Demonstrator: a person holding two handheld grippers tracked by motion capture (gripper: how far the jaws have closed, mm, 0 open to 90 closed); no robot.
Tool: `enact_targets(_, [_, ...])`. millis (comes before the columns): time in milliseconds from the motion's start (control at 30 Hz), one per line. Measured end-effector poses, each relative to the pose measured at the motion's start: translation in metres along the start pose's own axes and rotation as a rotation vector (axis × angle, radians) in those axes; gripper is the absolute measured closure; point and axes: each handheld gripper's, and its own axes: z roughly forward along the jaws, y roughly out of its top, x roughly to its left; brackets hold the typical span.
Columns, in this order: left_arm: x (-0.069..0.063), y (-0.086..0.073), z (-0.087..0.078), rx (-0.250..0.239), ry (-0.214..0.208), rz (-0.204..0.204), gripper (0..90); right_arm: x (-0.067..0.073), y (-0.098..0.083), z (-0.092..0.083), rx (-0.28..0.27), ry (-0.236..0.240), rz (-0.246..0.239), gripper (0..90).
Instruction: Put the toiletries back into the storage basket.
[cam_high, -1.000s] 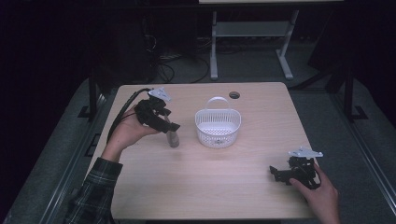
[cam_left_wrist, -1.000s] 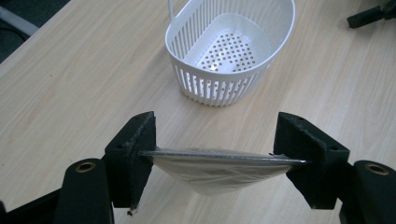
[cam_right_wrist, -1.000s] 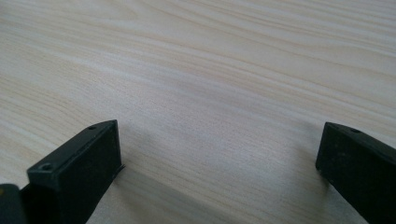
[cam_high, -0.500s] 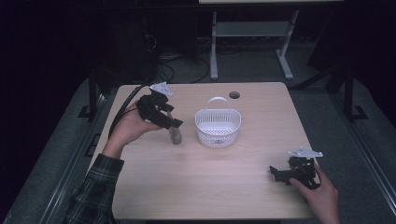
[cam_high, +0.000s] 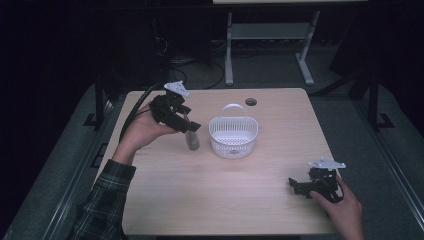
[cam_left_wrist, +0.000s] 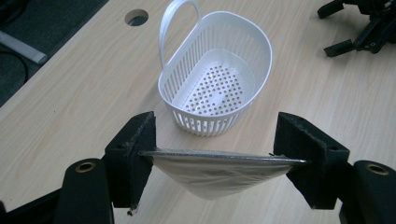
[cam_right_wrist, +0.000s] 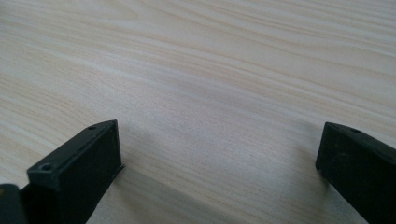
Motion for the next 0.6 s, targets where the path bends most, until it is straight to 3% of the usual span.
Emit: enact_targets(600, [0.000, 0.024, -0.002, -0.033, -0.010, 0.007, 29.5, 0.000, 0.000, 0.000, 0.001, 0.000, 0.000, 0.0])
